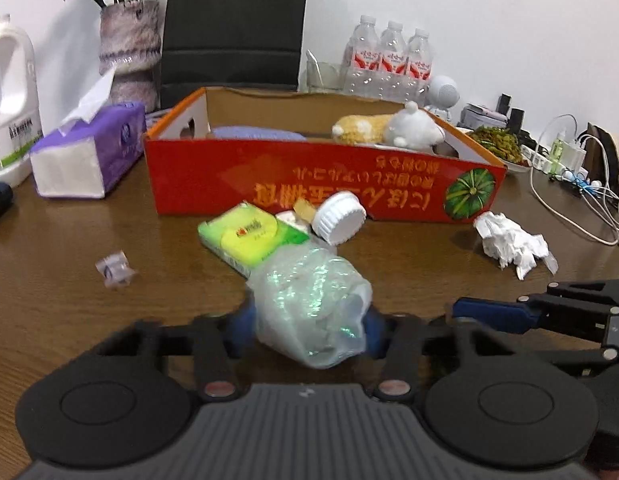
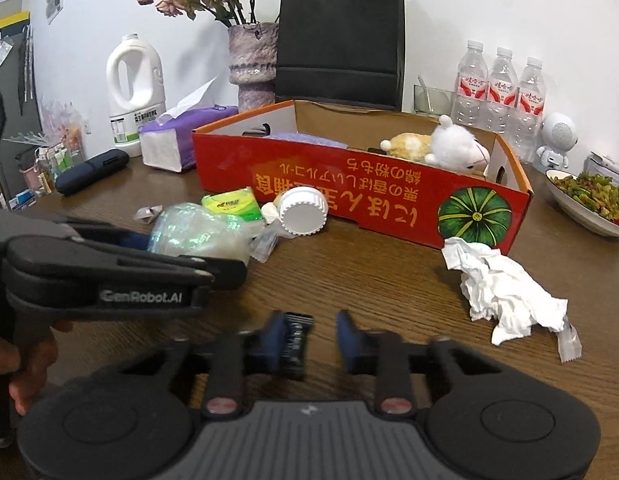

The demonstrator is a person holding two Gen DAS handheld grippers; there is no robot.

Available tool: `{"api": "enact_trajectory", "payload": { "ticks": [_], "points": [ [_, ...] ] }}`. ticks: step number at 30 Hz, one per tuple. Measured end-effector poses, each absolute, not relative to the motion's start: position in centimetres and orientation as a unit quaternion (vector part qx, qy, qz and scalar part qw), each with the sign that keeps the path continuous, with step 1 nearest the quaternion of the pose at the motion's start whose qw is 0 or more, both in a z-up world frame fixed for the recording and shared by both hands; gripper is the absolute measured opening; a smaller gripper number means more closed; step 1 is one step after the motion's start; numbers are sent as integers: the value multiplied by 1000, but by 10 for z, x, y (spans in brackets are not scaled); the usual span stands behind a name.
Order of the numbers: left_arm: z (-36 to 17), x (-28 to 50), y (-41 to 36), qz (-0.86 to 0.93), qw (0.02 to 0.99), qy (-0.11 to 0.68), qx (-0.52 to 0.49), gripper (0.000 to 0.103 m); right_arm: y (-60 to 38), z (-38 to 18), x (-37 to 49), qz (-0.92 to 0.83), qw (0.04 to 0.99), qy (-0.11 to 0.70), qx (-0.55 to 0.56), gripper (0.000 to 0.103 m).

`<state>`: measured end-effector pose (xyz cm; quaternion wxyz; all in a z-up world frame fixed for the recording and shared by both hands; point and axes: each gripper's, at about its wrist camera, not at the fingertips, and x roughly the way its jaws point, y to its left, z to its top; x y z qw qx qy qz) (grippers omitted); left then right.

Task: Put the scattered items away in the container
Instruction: 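Grasp the clear plastic bag with the left gripper while the right grasps the small black packet, then carry the clear bag and black packet into the box and open both grippers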

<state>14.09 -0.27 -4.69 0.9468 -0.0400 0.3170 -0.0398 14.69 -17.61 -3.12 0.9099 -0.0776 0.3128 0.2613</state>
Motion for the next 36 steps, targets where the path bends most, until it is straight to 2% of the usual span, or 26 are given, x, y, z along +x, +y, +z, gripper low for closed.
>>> {"api": "enact_trajectory", "payload": {
  "ticks": [1,16,23,36],
  "points": [
    [-47,138,-4,-44,948,312,-38,46,-178,-31,146,261,910,312,-77,14],
    [-38,113,3,-54,954,289,-63,44,-202,-27,138,242,923,297,-39,14],
    [-17,108,10,-65,962,256,-73,45,-209,-13,141,235,933,273,-23,14],
    [38,170,28,-75,976,188,-78,45,-205,47,204,229,953,200,6,14]
  ]
}}
